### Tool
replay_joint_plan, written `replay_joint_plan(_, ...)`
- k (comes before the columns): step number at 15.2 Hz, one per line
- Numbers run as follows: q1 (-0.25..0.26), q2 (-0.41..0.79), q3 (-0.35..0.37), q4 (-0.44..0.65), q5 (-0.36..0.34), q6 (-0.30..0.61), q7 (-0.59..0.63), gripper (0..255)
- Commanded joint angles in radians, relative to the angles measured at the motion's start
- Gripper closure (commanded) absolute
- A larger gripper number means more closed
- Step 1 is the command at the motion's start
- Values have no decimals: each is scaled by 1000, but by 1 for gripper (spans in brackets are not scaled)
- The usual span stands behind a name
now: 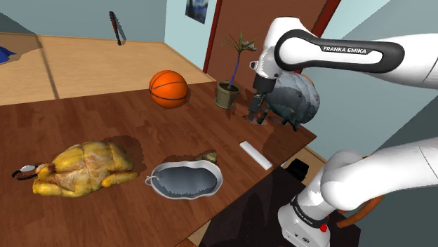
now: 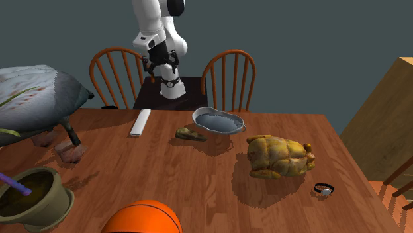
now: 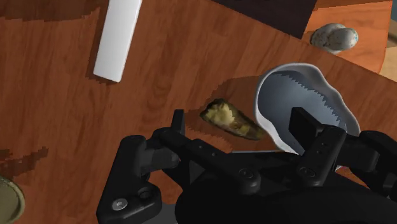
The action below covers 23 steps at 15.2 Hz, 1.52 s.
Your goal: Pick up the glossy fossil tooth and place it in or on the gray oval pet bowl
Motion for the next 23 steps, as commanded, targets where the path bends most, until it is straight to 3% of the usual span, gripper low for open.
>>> replay_joint_plan(1,19,72,-4,3,-4,50,-64,0)
replay_joint_plan(13,103,513,15,97,-35,289,-406,0)
replay_joint_plan(23,153,836,72,224,-100,410,-598,0)
